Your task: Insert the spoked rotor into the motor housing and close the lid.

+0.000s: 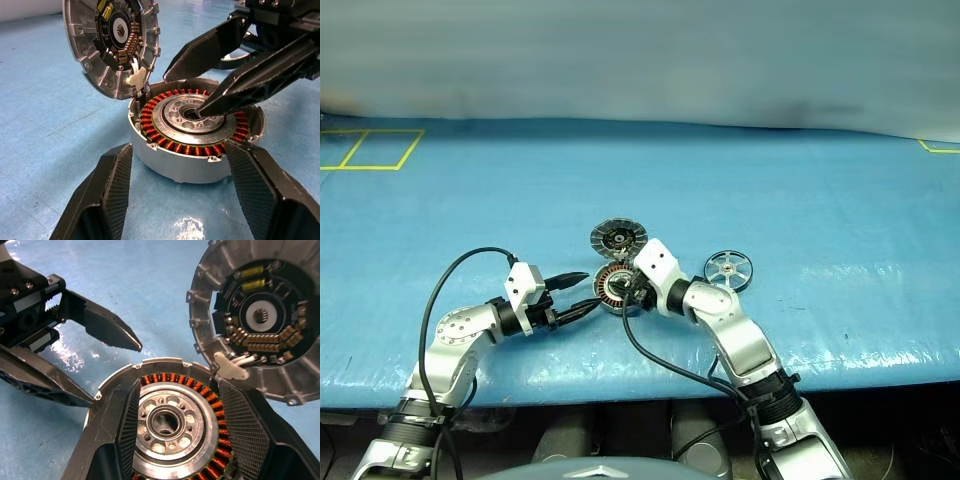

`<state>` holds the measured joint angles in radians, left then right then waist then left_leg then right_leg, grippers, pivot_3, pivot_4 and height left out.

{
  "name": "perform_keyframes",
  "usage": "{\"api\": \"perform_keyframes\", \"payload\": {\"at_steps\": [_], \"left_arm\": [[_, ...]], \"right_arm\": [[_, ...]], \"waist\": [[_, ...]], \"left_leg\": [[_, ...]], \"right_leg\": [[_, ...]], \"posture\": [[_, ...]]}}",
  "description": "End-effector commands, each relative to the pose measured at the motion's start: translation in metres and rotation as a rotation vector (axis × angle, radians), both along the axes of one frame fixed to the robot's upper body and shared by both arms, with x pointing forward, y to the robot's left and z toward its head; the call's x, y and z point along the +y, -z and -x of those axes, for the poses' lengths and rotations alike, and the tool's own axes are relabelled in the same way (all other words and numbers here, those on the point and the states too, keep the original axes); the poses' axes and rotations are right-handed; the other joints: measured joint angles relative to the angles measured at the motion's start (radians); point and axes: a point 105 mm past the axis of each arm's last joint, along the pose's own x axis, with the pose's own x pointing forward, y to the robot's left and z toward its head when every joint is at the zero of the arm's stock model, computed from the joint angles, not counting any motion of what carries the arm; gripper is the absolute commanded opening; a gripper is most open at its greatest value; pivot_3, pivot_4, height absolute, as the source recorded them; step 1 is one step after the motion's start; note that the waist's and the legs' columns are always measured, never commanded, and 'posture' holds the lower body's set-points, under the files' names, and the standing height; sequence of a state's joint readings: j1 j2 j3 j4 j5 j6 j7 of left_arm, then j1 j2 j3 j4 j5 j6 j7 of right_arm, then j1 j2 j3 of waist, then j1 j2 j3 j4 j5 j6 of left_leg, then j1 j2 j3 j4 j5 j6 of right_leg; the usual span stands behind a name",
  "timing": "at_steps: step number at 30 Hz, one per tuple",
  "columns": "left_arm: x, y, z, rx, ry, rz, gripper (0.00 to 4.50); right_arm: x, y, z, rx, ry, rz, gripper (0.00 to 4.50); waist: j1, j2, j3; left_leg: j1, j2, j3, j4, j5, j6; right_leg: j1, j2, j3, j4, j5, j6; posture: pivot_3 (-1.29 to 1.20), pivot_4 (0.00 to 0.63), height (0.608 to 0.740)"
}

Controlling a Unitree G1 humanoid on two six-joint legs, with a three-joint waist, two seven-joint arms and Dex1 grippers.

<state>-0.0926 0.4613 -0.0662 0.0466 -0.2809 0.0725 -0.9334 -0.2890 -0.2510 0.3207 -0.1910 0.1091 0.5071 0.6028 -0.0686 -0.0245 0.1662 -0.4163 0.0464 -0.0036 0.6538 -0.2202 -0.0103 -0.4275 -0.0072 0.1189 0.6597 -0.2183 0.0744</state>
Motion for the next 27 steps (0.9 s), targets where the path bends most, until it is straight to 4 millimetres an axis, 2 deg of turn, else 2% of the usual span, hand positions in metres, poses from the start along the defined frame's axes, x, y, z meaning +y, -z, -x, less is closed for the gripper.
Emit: {"api": "perform_keyframes", "payload": {"at_steps": [1,5,9,15,17,27], "left_arm": [[0.000,-0.004,-0.001,-0.018,0.006,0.002,3.17],[-0.002,-0.002,0.001,0.001,0.020,0.011,3.17],[-0.006,0.000,0.001,0.001,0.032,0.020,3.17],[-0.010,-0.001,0.000,-0.001,0.050,0.029,3.17],[-0.011,0.000,-0.001,-0.002,0.054,0.029,3.17],[-0.006,0.001,0.000,-0.012,0.031,0.020,3.17]], "right_arm": [[-0.024,-0.023,-0.002,-0.075,0.066,-0.017,2.64],[-0.061,-0.015,0.005,-0.070,0.150,0.087,2.64],[-0.108,-0.017,0.003,-0.053,0.343,0.093,2.64],[-0.151,-0.016,0.005,-0.052,0.508,0.161,2.64],[-0.157,-0.013,0.003,-0.048,0.539,0.179,2.64],[-0.156,0.011,0.008,0.030,0.546,0.228,2.64]], "waist": [[0.004,0.000,0.000],[0.006,0.000,0.000],[0.006,0.000,0.000],[0.005,-0.001,0.000],[0.005,-0.001,0.000],[0.006,-0.001,0.000]], "left_leg": [[0.000,0.000,0.000,0.000,0.000,0.000],[-0.001,-0.001,0.000,-0.001,0.000,0.000],[0.000,-0.001,0.000,-0.002,0.000,0.000],[0.001,-0.001,0.001,-0.002,0.000,0.000],[0.001,-0.001,0.001,-0.002,0.000,0.000],[0.000,-0.001,0.001,-0.002,0.000,0.000]], "right_leg": [[0.000,0.000,0.000,0.000,0.000,0.000],[0.000,-0.001,0.000,-0.001,0.000,0.000],[0.000,-0.001,0.000,-0.001,-0.001,-0.001],[0.000,-0.001,0.000,-0.001,-0.001,0.000],[0.000,-0.001,0.000,-0.001,-0.001,0.000],[0.000,-0.001,0.000,-0.001,-0.001,-0.001]], "posture": [[0.00,0.150,0.740],[0.00,0.150,0.740],[0.00,0.150,0.740],[0.00,0.150,0.740],[0.00,0.150,0.740],[0.00,0.150,0.740]]}}
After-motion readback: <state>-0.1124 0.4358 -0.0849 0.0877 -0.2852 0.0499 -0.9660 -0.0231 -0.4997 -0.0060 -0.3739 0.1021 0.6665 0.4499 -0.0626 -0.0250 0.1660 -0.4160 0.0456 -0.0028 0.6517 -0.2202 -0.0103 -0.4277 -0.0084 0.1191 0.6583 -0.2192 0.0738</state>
